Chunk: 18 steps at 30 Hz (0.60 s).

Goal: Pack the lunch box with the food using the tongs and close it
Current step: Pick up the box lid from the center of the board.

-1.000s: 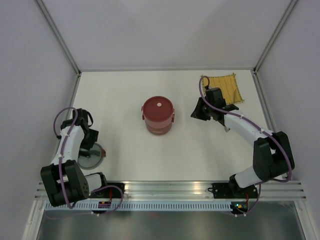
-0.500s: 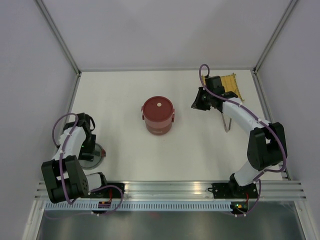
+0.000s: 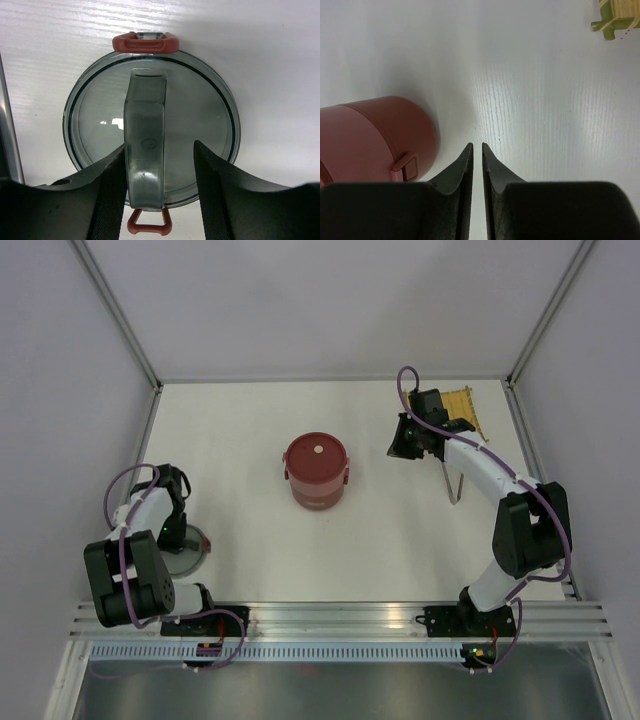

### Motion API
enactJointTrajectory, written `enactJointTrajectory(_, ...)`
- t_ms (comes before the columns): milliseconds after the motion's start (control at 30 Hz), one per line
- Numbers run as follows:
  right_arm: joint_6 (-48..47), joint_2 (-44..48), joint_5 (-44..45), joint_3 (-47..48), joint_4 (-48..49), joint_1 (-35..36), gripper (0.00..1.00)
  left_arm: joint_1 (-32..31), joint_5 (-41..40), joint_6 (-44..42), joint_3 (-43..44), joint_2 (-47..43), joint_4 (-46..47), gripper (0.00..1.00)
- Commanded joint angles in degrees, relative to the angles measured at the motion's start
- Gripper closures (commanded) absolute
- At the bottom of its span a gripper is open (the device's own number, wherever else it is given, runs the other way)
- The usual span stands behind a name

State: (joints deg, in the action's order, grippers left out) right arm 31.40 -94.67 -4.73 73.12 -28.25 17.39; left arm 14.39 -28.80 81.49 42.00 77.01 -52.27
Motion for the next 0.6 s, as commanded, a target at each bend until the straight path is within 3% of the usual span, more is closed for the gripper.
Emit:
enactJointTrajectory(0, -1.51, 0.81, 2.27, 1.76, -1.46, -0.25, 0.83, 0.37, -1.27, -0.55, -0.07, 2.87, 2.43, 0.42)
enactJointTrajectory(167, -2.13, 1.16, 1.83, 2.81, -3.21, -2.17, 0.83, 0.29, 1.02, -1.59, -0.60, 3.94, 4.19, 0.68)
enactJointTrajectory(200, -2.22, 1.24, 2.01, 2.82, -3.30, -2.62, 0.84, 0.28, 2.15, -2.12, -0.17, 3.15, 4.19, 0.86)
enactJointTrajectory(233, -2.13, 1.51, 1.92, 2.55, -2.95, -2.88, 0.85, 0.20, 2.60, -3.61, 0.97, 1.23, 4.19, 0.95)
enactJointTrajectory(433, -0.90, 5.19, 2.88, -3.68, 2.66, -5.35, 0.85, -4.36, 4.54, -11.44, 13.33, -8.01, 0.78, 0.98)
enactJointTrajectory(567, 0.77, 7.13, 2.80, -9.30, 7.67, -5.43, 0.85, -13.74, 1.30, -8.82, 27.32, -8.64, -8.97, 0.98)
